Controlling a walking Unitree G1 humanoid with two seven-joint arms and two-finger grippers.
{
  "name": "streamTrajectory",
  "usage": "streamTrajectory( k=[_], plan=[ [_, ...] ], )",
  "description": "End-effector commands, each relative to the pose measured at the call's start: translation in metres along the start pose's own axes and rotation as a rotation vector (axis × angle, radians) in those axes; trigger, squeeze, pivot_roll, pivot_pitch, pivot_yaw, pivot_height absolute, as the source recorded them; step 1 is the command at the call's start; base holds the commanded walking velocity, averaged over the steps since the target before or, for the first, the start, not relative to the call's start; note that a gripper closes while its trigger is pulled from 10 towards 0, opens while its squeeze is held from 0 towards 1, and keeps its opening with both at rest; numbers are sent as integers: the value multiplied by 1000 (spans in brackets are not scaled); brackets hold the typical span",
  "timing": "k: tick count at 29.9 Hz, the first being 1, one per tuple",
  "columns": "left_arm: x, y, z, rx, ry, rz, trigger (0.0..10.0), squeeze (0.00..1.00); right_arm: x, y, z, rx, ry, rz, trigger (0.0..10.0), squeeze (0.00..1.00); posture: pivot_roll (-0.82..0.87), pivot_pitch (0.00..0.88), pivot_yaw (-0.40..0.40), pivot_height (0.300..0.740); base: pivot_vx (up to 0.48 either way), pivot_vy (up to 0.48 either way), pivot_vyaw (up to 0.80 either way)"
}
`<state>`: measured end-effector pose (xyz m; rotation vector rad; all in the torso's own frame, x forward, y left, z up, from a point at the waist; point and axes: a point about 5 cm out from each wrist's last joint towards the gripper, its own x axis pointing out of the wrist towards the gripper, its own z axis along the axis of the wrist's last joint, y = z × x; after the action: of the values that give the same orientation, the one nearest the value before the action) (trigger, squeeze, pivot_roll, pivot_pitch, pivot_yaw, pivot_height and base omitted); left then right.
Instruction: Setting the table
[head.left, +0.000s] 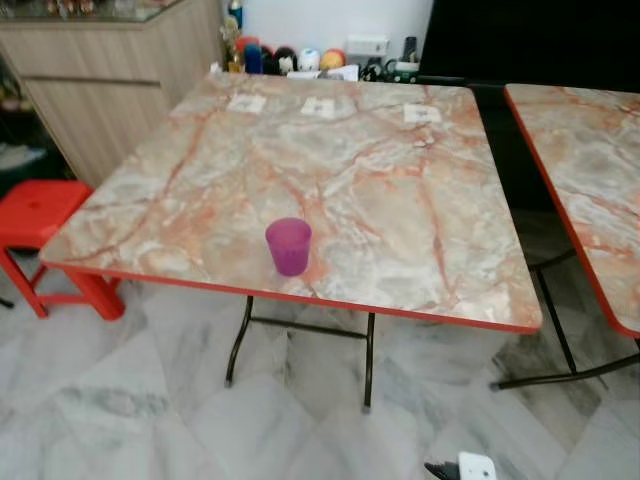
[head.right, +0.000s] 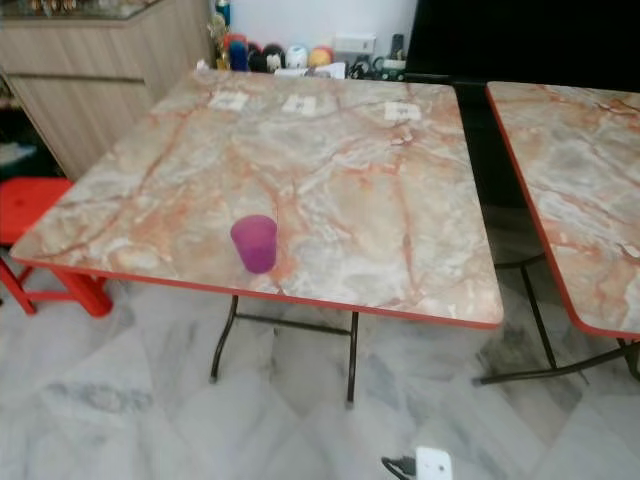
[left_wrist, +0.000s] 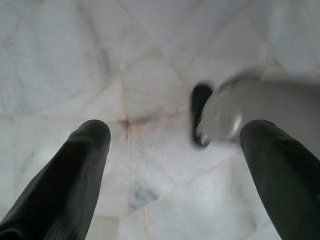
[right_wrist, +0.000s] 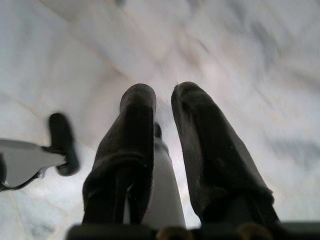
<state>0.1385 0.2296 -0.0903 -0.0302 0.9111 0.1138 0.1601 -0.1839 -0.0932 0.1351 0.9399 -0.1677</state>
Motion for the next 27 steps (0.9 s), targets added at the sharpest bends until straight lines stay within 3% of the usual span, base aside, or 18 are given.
streamTrajectory(
  k=[1,16,27],
  plan=[
    [-1,5,-1,-1,2,17,10000,0,-2,2,-9,4,33,3,10000,0,58,95,-3,740,0,0,0],
    [-1,5,0,-15,-11,21,10000,0,-2,-1,-8,16,33,-15,10000,0,57,90,-2,740,0,18,0],
    [-1,5,0,-4,-9,22,10000,0,-2,-1,-9,15,39,-15,10000,0,57,78,0,740,0,365,-703]
  ],
)
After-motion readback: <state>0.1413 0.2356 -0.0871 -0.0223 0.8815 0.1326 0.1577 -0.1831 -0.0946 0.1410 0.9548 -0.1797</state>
